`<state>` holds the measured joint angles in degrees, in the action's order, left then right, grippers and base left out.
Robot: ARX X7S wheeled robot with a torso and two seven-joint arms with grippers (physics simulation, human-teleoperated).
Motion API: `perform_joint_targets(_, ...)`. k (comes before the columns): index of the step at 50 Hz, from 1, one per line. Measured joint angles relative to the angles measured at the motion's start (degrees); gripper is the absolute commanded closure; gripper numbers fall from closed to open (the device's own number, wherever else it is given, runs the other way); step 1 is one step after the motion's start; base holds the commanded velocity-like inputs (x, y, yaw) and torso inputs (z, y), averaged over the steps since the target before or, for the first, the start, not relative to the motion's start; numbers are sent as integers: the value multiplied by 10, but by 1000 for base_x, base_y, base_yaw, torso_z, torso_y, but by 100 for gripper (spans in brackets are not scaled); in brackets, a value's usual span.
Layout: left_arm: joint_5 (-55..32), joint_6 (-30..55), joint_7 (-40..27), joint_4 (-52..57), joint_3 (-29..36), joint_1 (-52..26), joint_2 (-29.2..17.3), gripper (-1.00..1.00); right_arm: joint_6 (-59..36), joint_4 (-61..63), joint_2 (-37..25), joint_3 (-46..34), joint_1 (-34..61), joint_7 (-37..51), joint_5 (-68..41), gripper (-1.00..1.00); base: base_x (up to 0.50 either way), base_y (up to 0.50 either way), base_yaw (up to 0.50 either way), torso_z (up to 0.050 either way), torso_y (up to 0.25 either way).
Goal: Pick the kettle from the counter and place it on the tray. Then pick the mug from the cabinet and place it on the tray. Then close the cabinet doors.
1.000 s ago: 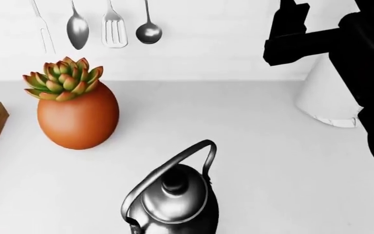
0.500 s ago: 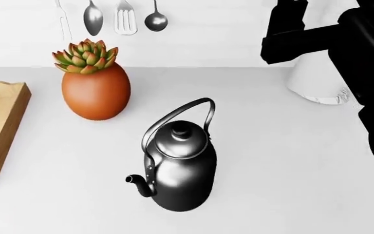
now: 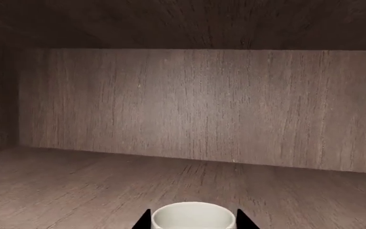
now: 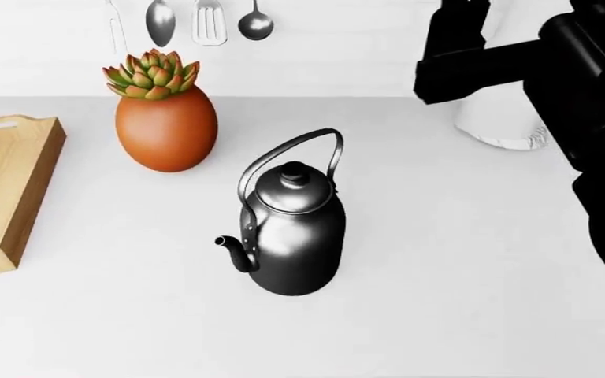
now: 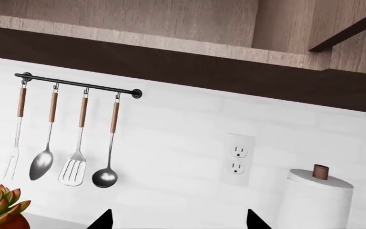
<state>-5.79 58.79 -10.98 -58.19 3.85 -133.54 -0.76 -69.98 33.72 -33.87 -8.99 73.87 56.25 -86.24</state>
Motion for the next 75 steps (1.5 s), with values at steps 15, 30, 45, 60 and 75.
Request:
perform_joint_targets(15, -28, 148, 18, 227, 2, 80, -21, 100, 8, 4, 2, -3, -3, 7, -7, -100, 0, 0, 0, 0, 0)
perform_joint_targets(30, -174, 270, -54, 399, -9, 99, -59, 100, 14, 7, -2, -2, 0, 19, -23, -100, 0, 0, 0, 0, 0)
perform_joint_targets(45, -663, 298, -411, 489, -5, 152, -146, 100, 17, 11, -6, -4, 8, 38, -46, -100, 0, 0, 0, 0, 0)
perform_joint_targets(60, -916, 279, -591, 563, 4, 246, -202, 100, 22, 14, -6, -9, 5, 39, -45, -100, 0, 0, 0, 0, 0)
perform_joint_targets(75, -939, 258, -590, 628, -12, 340, -253, 100, 35, 25, -15, -5, -26, 22, -24, -100, 0, 0, 0, 0, 1)
